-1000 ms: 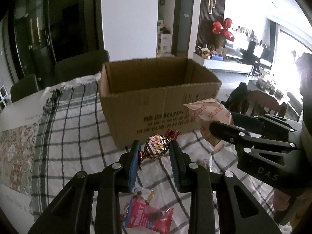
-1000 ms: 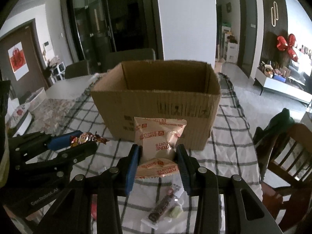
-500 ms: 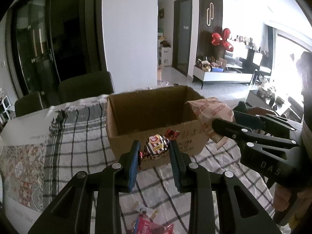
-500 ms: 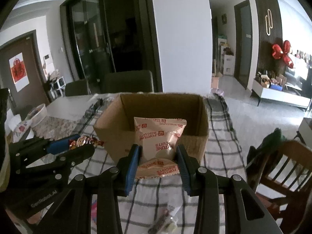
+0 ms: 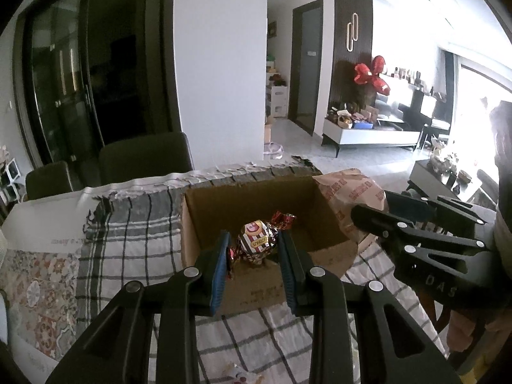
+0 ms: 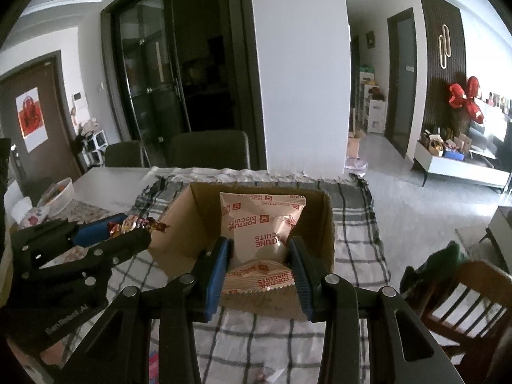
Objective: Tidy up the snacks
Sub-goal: 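Carry the candy and biscuit packet into the box and open both tools, then withdraw both open tools from the box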
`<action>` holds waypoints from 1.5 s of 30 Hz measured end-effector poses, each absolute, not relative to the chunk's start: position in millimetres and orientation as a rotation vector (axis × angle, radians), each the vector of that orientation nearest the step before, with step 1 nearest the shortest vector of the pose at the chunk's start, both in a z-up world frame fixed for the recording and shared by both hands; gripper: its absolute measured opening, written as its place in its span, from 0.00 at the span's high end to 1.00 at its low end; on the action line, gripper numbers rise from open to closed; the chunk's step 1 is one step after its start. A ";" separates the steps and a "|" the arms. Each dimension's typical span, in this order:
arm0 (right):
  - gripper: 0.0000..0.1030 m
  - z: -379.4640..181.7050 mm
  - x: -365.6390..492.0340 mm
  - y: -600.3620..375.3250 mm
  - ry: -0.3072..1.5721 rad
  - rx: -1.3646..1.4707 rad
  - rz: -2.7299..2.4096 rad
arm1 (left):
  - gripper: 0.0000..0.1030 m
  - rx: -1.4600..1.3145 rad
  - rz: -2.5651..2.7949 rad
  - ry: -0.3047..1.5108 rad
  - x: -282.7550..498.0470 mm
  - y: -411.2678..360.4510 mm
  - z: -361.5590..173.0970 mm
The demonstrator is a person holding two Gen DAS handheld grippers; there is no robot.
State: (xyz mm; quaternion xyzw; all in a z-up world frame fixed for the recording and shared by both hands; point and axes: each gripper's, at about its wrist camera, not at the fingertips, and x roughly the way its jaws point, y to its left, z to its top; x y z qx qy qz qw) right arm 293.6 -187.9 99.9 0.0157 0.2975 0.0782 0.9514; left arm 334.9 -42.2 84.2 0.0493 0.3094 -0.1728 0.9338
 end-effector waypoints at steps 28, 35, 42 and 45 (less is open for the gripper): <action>0.46 75.2 341.1 -201.9 0.687 0.017 0.095 | 0.22 0.091 -0.223 0.657 378.5 -45.5 71.1; 0.46 75.3 306.9 -199.0 0.654 0.007 0.076 | 0.19 0.089 -0.198 0.624 341.5 -38.0 75.7; 0.46 75.6 271.8 -193.1 0.624 0.019 0.085 | 0.17 0.106 -0.189 0.596 302.6 -31.0 78.9; 0.46 74.9 256.5 -191.9 0.609 0.024 0.083 | 0.17 0.112 -0.179 0.585 287.2 -27.7 78.7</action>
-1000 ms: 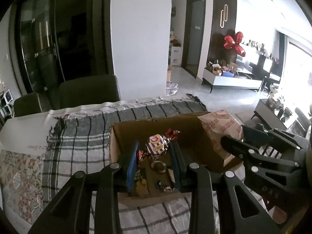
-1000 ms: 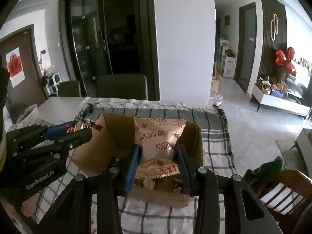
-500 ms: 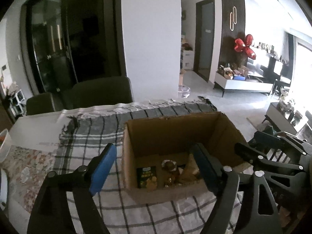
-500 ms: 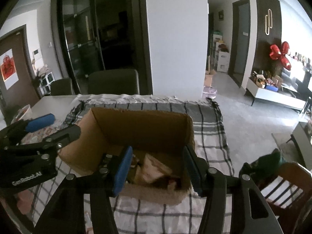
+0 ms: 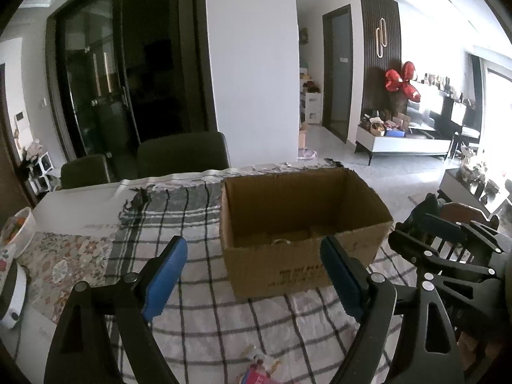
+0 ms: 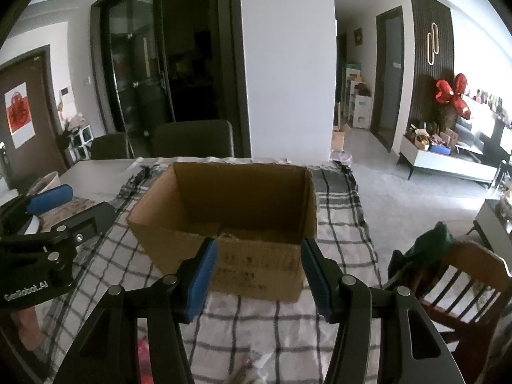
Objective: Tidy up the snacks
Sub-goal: 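Withdraw both open tools from the box, then grasp the pink packet with the left tool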
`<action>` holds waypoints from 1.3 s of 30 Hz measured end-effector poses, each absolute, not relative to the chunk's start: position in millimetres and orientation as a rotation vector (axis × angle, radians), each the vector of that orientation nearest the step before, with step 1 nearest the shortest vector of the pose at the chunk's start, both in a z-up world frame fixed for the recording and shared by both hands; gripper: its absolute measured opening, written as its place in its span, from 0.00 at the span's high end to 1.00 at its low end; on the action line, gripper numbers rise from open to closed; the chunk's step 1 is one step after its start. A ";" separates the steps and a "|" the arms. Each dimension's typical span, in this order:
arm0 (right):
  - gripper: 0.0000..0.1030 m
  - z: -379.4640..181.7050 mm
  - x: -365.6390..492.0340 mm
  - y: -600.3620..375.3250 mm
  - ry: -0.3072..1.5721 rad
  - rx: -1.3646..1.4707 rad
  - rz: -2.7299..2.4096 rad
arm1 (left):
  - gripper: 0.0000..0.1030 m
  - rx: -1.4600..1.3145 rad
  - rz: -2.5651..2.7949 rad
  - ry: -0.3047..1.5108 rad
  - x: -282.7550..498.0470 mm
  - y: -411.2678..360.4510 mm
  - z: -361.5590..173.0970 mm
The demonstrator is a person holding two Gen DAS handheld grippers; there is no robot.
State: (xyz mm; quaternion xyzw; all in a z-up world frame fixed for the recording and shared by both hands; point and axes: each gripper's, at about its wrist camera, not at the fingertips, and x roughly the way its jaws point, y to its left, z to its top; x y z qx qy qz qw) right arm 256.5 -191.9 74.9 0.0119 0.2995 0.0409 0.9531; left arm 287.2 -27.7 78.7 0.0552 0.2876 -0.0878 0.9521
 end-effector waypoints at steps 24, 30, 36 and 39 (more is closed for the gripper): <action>0.46 34.3 184.1 -186.5 0.640 0.077 0.061 | 0.15 0.124 -0.114 0.639 198.0 -8.0 25.3; 0.46 9.0 177.0 -184.3 0.689 0.075 0.066 | 0.15 0.115 -0.125 0.713 196.3 -5.0 0.0; 0.46 -13.5 173.4 -183.3 0.739 0.069 0.061 | 0.15 0.106 -0.125 0.793 197.7 -4.8 -28.8; 0.46 -26.3 173.5 -183.3 0.772 0.066 0.058 | 0.15 0.102 -0.127 0.820 198.0 -4.7 -39.4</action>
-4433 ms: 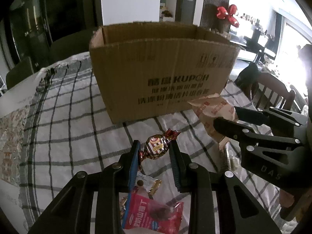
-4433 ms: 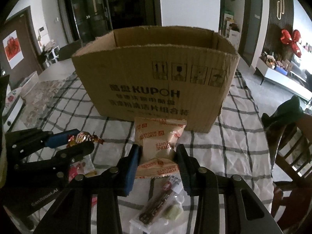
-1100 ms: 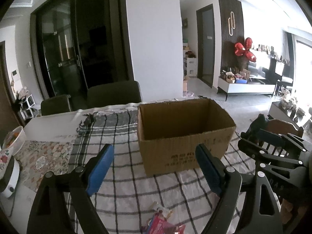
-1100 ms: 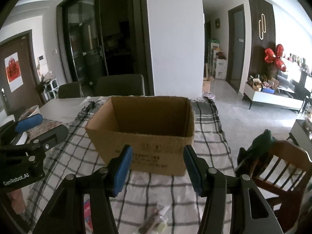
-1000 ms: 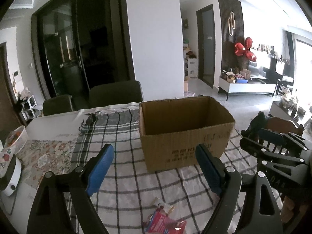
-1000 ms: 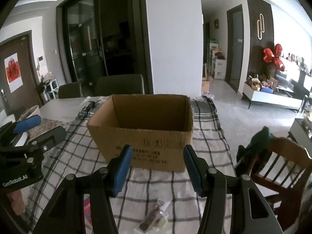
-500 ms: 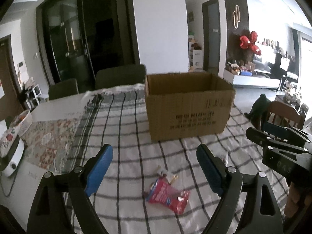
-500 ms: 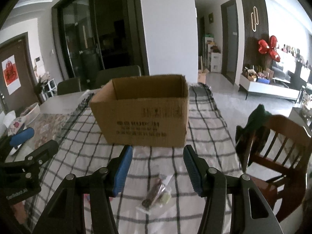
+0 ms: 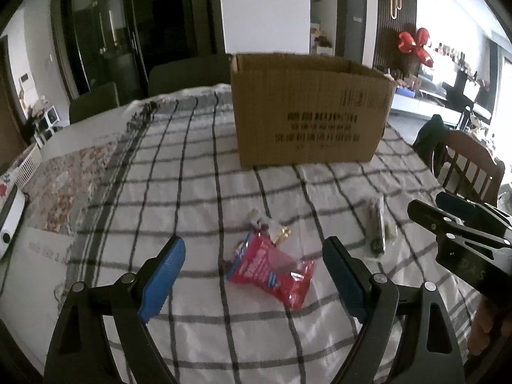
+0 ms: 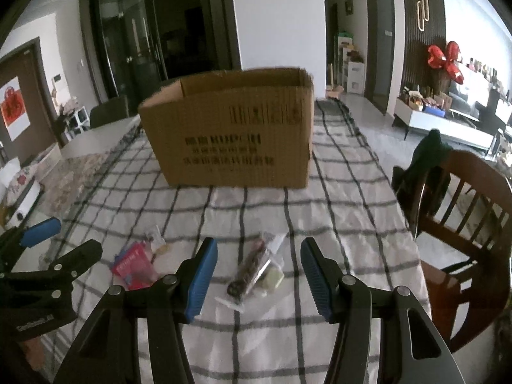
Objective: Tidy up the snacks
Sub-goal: 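Grasp the pink packet with the left tool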
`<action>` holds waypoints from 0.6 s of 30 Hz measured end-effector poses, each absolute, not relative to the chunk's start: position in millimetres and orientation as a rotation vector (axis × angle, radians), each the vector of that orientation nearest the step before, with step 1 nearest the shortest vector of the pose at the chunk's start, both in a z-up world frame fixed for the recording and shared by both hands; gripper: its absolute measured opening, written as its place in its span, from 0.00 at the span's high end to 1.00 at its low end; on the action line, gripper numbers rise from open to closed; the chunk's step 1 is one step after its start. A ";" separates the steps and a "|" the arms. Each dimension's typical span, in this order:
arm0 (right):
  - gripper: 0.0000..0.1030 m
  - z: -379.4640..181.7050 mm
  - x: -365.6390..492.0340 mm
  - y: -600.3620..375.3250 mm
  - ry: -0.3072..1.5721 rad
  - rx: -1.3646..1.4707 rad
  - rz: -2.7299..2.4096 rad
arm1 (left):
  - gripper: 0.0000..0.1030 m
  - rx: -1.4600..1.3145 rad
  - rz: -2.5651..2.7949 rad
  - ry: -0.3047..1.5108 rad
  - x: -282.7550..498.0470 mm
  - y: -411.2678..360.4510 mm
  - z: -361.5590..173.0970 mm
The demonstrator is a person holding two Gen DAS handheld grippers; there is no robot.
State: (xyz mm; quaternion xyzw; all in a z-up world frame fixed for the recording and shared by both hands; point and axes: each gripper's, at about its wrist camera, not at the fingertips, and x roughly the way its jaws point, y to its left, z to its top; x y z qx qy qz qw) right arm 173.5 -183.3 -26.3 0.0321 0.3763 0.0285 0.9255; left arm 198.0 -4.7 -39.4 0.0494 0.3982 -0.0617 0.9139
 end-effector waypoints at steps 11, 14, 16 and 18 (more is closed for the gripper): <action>0.46 -58.8 176.9 -182.1 0.862 0.087 0.054 | 0.15 0.045 -0.111 0.934 213.5 -3.9 -79.6; 0.46 -62.3 177.4 -180.8 0.873 0.086 0.055 | 0.15 0.038 -0.105 0.956 217.0 -5.4 -89.6; 0.46 -63.6 177.1 -180.1 0.875 0.084 0.055 | 0.15 0.035 -0.110 0.974 219.1 -6.9 -95.2; 0.46 -64.8 177.5 -180.1 0.878 0.084 0.054 | 0.15 0.024 -0.120 0.985 221.0 -8.5 -99.2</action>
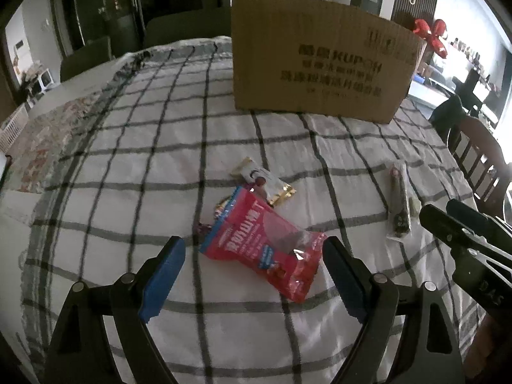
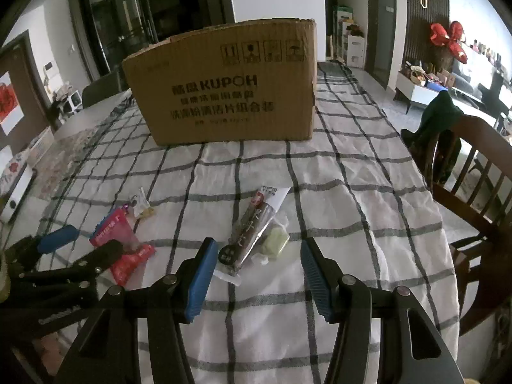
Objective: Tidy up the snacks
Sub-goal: 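Grasp the pink packet with the left tool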
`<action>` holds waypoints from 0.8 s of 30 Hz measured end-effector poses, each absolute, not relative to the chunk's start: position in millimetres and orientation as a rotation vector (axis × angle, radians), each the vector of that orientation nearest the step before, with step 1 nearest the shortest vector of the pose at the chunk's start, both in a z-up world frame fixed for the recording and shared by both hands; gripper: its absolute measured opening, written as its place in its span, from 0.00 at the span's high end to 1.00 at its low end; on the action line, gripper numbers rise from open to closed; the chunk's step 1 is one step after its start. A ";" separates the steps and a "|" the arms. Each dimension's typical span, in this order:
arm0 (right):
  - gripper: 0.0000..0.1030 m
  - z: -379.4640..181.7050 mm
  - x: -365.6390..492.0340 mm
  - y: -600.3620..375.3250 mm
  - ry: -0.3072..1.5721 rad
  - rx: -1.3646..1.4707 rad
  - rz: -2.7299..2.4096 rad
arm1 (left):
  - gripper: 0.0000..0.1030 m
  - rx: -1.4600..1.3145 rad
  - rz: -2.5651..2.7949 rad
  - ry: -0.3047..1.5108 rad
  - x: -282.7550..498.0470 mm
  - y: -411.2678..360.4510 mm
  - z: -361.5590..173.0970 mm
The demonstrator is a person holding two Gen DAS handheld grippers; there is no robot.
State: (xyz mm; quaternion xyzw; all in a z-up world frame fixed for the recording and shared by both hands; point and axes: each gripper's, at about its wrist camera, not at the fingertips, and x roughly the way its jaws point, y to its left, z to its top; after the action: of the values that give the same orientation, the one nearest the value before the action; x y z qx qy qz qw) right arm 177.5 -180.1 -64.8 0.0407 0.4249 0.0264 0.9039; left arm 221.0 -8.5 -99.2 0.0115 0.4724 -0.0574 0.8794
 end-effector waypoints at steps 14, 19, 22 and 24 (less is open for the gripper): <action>0.46 -67.8 179.7 -181.4 0.891 0.091 0.044 | 0.17 0.013 -0.104 0.997 233.2 -18.1 -114.8; 0.46 -68.8 179.7 -181.2 0.893 0.093 0.047 | 0.25 -0.002 -0.115 0.982 229.4 -14.7 -115.1; 0.46 -68.9 179.2 -180.2 0.894 0.093 0.050 | 0.31 -0.008 -0.122 0.974 226.7 -12.8 -114.1; 0.46 -68.9 178.9 -179.9 0.895 0.095 0.053 | 0.34 -0.006 -0.125 0.970 225.1 -12.4 -113.3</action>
State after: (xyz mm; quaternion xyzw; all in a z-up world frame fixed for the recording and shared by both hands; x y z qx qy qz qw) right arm 178.9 -179.9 -68.9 0.0458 0.4323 0.0255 0.9002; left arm 225.1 -12.4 -113.3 -0.0028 0.4659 -0.0600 0.8828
